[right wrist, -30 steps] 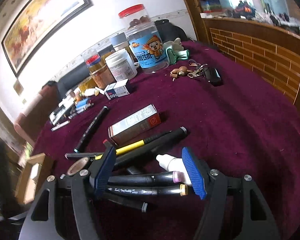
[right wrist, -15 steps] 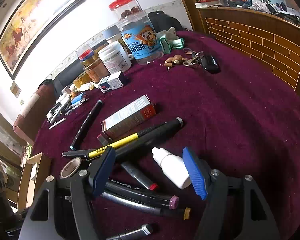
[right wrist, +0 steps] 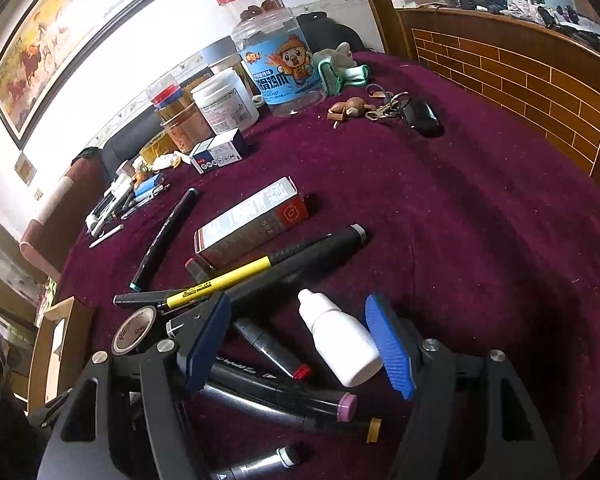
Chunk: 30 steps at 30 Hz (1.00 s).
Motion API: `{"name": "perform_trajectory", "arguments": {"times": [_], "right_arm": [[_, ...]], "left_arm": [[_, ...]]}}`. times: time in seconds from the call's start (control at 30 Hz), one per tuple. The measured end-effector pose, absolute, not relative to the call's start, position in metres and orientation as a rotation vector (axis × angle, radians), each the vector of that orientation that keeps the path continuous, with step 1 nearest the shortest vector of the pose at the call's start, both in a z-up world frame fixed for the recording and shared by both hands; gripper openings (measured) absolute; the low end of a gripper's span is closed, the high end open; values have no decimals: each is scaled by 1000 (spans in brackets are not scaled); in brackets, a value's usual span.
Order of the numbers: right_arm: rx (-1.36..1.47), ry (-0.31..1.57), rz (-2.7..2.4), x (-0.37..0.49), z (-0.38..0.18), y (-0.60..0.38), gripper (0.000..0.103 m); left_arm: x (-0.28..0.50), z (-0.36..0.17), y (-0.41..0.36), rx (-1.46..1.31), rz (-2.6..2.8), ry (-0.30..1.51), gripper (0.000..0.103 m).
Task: Organize rigid objects
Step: 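Grasp the white glue bottle with red label with the left tool, then grasp the black tape roll with the right tool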
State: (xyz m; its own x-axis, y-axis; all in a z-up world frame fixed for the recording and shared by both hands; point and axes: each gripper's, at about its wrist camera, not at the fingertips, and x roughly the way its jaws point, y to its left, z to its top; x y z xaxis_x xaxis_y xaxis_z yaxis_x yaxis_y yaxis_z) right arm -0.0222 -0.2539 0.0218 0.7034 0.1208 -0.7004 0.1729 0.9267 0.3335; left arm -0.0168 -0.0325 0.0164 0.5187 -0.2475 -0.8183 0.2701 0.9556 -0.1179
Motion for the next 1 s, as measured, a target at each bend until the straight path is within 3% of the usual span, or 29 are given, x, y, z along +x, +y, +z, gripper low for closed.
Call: {"name": "perform_trajectory", "arguments": {"times": [0.03,0.07,0.4,0.7,1.0], "right_arm": [[391,795,-32,-22,22,-254,69],[387,791,-35,-22,22,-253,69],[305,772,-76,-19,23,-249,69],[380,804,34,-15,25,-247,69],[83,898,257,3,57,-132,69]], "left_arm": [[-18,16,-32,50,-282,969,32],[-19,17,-29,34,-289,973,29],[-50,55,32,-295,-414,937,28],[-93,83,108,-385,-363,823,28],[-103,66,168,-482,-294,794,28]]}}
